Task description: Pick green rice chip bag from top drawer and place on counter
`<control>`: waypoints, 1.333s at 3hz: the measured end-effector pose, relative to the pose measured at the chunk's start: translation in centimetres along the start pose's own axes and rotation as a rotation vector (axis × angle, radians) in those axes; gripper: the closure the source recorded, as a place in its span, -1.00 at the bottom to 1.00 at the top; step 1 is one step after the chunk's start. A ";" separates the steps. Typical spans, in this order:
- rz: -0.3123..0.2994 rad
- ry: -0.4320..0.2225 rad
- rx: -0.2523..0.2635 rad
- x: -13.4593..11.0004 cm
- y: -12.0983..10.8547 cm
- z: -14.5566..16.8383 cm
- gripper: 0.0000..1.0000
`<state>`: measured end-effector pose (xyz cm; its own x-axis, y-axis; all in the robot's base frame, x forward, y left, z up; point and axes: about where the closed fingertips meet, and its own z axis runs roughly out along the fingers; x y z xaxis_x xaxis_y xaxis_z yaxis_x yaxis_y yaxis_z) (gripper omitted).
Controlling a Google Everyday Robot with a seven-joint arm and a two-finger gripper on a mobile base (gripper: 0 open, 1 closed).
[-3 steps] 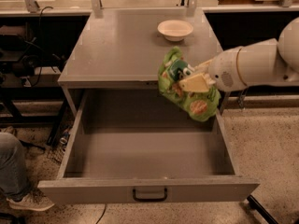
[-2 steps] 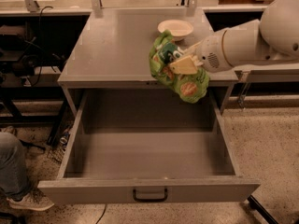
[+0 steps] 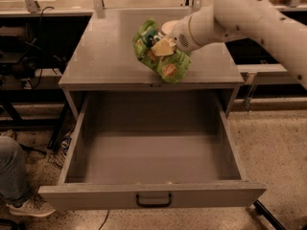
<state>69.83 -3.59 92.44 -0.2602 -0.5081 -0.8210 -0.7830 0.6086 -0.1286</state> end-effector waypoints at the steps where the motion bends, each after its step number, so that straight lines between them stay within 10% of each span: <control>1: 0.026 0.012 -0.003 -0.6 -1.1 3.1 1.00; 4: 0.070 0.054 -0.086 -0.5 -1.2 8.8 -0.45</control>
Offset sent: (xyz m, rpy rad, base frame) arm 0.0653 0.0445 -0.0317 0.0146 0.0963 -0.0036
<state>75.84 1.33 88.12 -0.3444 -0.4993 -0.7951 -0.8066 0.5907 -0.0215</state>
